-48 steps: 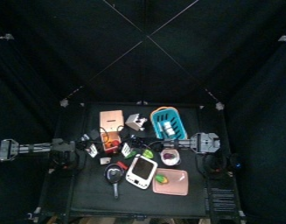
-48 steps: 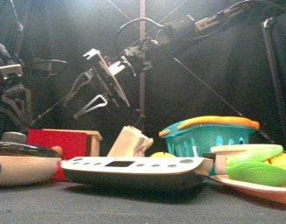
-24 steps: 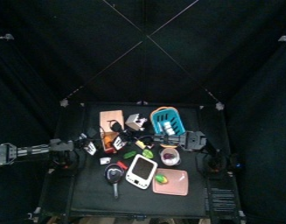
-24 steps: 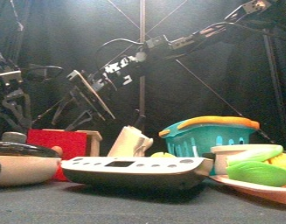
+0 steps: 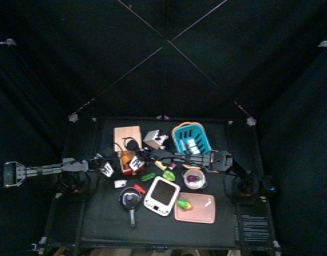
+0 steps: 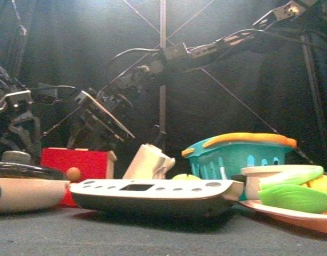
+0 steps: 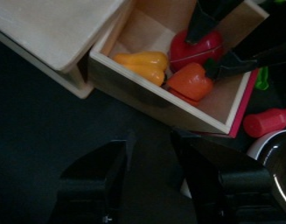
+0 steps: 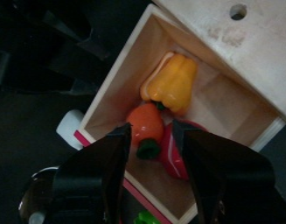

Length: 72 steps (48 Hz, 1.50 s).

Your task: Grab carrot

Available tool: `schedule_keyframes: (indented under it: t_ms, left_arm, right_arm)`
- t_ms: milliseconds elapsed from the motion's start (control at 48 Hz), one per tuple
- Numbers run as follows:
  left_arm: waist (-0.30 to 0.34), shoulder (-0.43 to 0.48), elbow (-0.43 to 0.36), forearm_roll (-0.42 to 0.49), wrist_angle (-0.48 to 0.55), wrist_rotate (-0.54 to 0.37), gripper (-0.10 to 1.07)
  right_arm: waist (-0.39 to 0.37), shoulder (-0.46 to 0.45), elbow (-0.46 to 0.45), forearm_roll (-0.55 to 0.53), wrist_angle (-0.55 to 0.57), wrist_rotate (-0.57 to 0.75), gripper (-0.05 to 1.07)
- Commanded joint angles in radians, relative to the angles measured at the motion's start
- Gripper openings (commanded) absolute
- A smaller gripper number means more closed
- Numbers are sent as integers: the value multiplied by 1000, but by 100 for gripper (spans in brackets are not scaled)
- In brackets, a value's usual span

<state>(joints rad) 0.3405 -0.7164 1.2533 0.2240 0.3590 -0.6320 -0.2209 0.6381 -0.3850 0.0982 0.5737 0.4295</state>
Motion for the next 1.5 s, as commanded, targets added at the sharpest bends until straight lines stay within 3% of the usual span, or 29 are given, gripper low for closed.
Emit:
schedule_keyframes:
  t_ms: [0,375,792,1208,1479]
  left_arm:
    - [5,2,-9,0,3,0,79]
    - [6,0,-11,2,-2,-3,79]
    - [71,-5,-15,-48,-20,-5,79]
    - [94,-112,-11,-49,-89,6,79]
    - [94,-192,-8,-43,-133,8,79]
  right_arm:
    - [-2,-34,-28,-6,28,2,80]
    - [-11,-8,-115,5,190,-8,80]
    - [-8,55,-172,23,225,-18,80]
    - [-9,58,-173,26,252,-28,77]
    - [-6,58,-175,23,252,-23,65]
